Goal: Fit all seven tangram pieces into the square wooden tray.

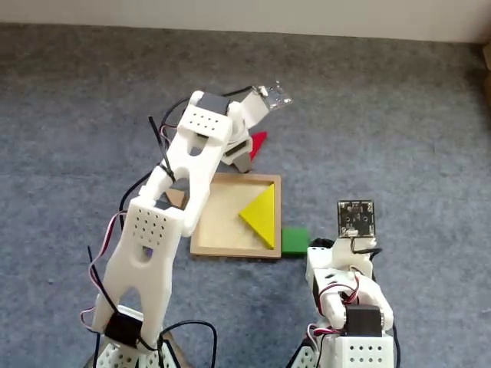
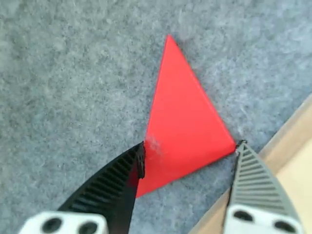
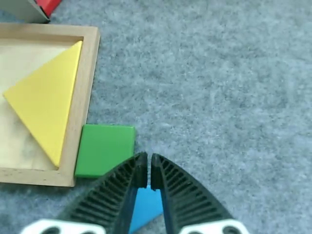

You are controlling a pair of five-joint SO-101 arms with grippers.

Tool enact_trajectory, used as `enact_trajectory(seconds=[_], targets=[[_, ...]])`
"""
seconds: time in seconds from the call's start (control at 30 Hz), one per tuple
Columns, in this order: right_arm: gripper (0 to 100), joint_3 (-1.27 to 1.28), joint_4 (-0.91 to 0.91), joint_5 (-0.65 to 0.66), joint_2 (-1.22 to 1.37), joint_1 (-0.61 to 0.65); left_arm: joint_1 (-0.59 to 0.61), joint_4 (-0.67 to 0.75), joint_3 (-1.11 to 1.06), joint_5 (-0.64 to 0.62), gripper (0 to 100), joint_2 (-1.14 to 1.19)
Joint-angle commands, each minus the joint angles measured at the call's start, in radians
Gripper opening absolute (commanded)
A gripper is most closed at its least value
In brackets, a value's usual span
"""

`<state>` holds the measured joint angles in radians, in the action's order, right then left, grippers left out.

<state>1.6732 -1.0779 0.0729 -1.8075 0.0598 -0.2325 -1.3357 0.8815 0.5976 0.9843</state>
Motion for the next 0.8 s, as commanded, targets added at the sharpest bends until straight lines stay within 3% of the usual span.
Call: enact_trajectory(seconds=[0.0,0.77], targets=[[2.9,0.091,0.013,0.011,-0.005,-0.01,-0.019,-0.041,0.107,0.006,29,0.021],[2.9,0.091,0.013,0.011,-0.005,-0.01,-0.021,-0.095,0.12,0.003,28,0.044]])
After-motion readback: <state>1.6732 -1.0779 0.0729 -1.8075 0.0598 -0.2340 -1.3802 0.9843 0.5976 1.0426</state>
